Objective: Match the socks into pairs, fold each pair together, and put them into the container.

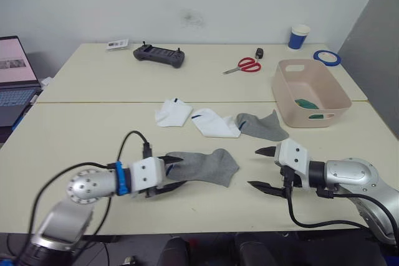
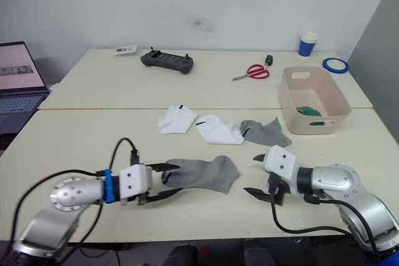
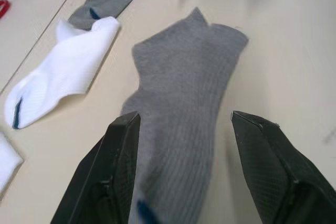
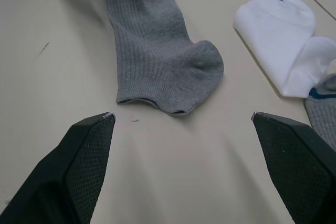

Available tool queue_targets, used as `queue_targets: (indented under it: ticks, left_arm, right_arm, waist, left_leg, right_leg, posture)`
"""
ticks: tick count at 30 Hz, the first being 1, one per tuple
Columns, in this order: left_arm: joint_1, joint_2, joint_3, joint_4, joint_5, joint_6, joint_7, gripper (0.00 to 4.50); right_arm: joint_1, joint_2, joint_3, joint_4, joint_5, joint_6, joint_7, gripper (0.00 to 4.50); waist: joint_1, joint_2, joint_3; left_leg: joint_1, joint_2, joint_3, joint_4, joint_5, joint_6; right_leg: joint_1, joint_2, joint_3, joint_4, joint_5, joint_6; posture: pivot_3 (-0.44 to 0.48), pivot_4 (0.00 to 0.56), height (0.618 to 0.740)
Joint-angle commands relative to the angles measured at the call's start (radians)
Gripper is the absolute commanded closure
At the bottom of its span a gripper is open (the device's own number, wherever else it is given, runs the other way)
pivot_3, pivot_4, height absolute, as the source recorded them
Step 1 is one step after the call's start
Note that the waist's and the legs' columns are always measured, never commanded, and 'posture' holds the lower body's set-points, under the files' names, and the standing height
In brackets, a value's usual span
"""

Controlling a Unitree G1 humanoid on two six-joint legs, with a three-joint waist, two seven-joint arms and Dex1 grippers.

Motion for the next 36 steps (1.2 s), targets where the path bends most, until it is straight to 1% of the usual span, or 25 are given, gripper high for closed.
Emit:
queue_targets:
  ticks: [1, 4, 7, 9, 11, 13, 17, 18, 19, 22, 24, 27, 30, 33, 36]
  left_arm:
    - [-0.026, 0.07, 0.028, 0.078, 0.004, -0.112, -0.081, 1.76]
    - [-0.058, 0.117, 0.003, 0.216, 0.053, -0.234, -0.129, 1.76]
    - [-0.1, 0.117, -0.037, 0.314, 0.098, -0.316, -0.142, 1.76]
    - [-0.135, 0.092, -0.063, 0.375, 0.133, -0.368, -0.121, 1.76]
    - [-0.188, 0.051, -0.103, 0.449, 0.187, -0.435, -0.083, 2.16]
    - [-0.222, 0.028, -0.127, 0.495, 0.215, -0.471, -0.068, 2.65]
    - [-0.274, 0.007, -0.167, 0.571, 0.248, -0.537, -0.056, 3.98]
    - [-0.281, 0.005, -0.173, 0.584, 0.248, -0.548, -0.055, 4.28]
    - [-0.285, 0.003, -0.177, 0.591, 0.244, -0.556, -0.057, 4.47]
    - [-0.29, -0.004, -0.182, 0.6, 0.227, -0.565, -0.064, 4.47]
    - [-0.288, -0.008, -0.177, 0.596, 0.204, -0.551, -0.069, 4.47]
    - [-0.283, -0.009, -0.171, 0.586, 0.183, -0.535, -0.074, 4.47]
    - [-0.282, -0.007, -0.169, 0.581, 0.177, -0.528, -0.073, 4.47]
    - [-0.279, -0.005, -0.168, 0.577, 0.176, -0.522, -0.071, 4.47]
    - [-0.274, -0.001, -0.165, 0.569, 0.178, -0.512, -0.067, 4.5]
  right_arm:
    - [-0.021, -0.006, -0.001, -0.024, 0.006, -0.023, 0.009, 0.0]
    - [-0.028, -0.002, 0.005, -0.026, 0.008, -0.021, 0.007, 0.0]
    - [-0.031, -0.001, 0.016, -0.027, 0.001, -0.022, 0.002, 0.0]
    - [-0.032, 0.0, 0.019, -0.025, 0.0, -0.024, 0.0, 0.0]
    - [-0.033, -0.001, 0.032, -0.023, -0.014, -0.038, -0.002, 0.0]
    - [-0.035, -0.003, 0.047, -0.021, -0.029, -0.053, 0.0, 0.0]
    - [-0.04, -0.002, 0.083, -0.014, -0.047, -0.073, 0.01, 0.0]
    - [-0.041, -0.001, 0.09, -0.012, -0.051, -0.076, 0.01, 0.0]
    - [-0.044, 0.0, 0.1, -0.01, -0.058, -0.08, 0.01, 0.0]
    - [-0.064, 0.012, 0.166, 0.023, -0.114, -0.119, 0.01, 0.0]
    - [-0.082, 0.012, 0.235, 0.072, -0.197, -0.197, 0.016, 0.0]
    - [-0.116, 0.047, 0.31, 0.139, -0.278, -0.288, 0.014, 0.0]
    - [-0.137, 0.084, 0.359, 0.201, -0.326, -0.347, 0.024, 0.0]
    - [-0.154, 0.131, 0.374, 0.264, -0.343, -0.369, 0.021, 0.0]
    - [-0.169, 0.149, 0.373, 0.326, -0.364, -0.384, 0.029, 0.61]
  waist:
    - [0.0, 0.0, 0.0]
    - [0.0, 0.0, 0.0]
    - [0.001, 0.0, 0.0]
    - [0.001, 0.0, 0.0]
    - [0.003, 0.0, 0.0]
    - [0.004, 0.0, 0.0]
    - [0.003, 0.0, 0.0]
    - [0.003, 0.0, 0.0]
    - [0.002, 0.0, 0.0]
    - [0.002, 0.0, 0.0]
    - [0.001, 0.0, 0.0]
    - [0.001, 0.0, 0.0]
    - [0.001, 0.0, 0.0]
    - [0.001, 0.0, 0.0]
    - [0.001, 0.0, 0.0]
  left_leg:
    - [0.0, 0.0, 0.0, 0.0, 0.0, 0.0]
    - [0.0, 0.0, 0.001, 0.0, 0.0, 0.0]
    - [-0.001, 0.0, 0.001, -0.001, 0.0, 0.0]
    - [-0.001, 0.0, 0.001, -0.001, 0.0, 0.0]
    - [-0.002, 0.0, 0.001, -0.001, 0.0, 0.0]
    - [-0.002, 0.0, 0.001, -0.001, 0.0, 0.0]
    - [-0.001, 0.0, 0.001, -0.001, 0.0, 0.0]
    - [-0.001, 0.0, 0.001, 0.0, 0.0, 0.0]
    - [-0.001, 0.0, 0.001, 0.0, 0.0, 0.0]
    - [-0.001, 0.0, 0.001, 0.0, 0.0, 0.0]
    - [-0.001, 0.0, 0.001, 0.0, 0.0, 0.0]
    - [-0.001, 0.0, 0.001, 0.0, 0.0, 0.0]
    - [-0.001, 0.0, 0.001, 0.0, 0.0, 0.0]
    - [-0.001, 0.0, 0.0, 0.0, 0.0, 0.0]
    - [-0.001, 0.0, 0.0, 0.0, 0.0, 0.0]
  right_leg:
    - [0.0, 0.0, 0.0, 0.0, 0.0, 0.0]
    - [0.0, 0.0, 0.0, -0.002, 0.0, 0.0]
    - [0.0, 0.0, 0.0, -0.003, 0.0, 0.0]
    - [0.0, 0.0, 0.0, -0.003, 0.0, 0.0]
    - [0.0, 0.0, 0.0, -0.004, 0.0, 0.0]
    - [0.0, 0.0, 0.0, -0.004, 0.0, 0.0]
    - [0.0, 0.0, 0.0, -0.003, 0.001, 0.0]
    - [0.0, 0.0, 0.0, -0.003, 0.001, 0.0]
    - [0.0, 0.0, 0.0, -0.002, 0.001, 0.0]
    - [0.0, 0.0, 0.0, -0.002, 0.001, 0.0]
    - [0.0, 0.0, 0.0, -0.002, 0.001, 0.0]
    - [0.0, 0.0, 0.0, -0.002, 0.001, 0.0]
    - [0.0, 0.0, 0.0, -0.002, 0.001, 0.0]
    - [0.0, 0.0, 0.0, -0.002, 0.001, 0.0]
    - [0.0, 0.0, 0.0, -0.001, 0.001, 0.0]
  posture:
    - [0.0, 0.15, 0.74]
    - [0.0, 0.15, 0.74]
    - [0.0, 0.15, 0.74]
    - [0.0, 0.15, 0.74]
    - [0.0, 0.15, 0.74]
    - [0.0, 0.15, 0.74]
    - [0.0, 0.15, 0.74]
    - [0.0, 0.15, 0.74]
    - [0.0, 0.15, 0.74]
    - [0.0, 0.15, 0.74]
    - [0.0, 0.15, 0.74]
    - [0.0, 0.15, 0.74]
    - [0.0, 0.15, 0.74]
    - [0.0, 0.15, 0.74]
    - [0.0, 0.15, 0.74]
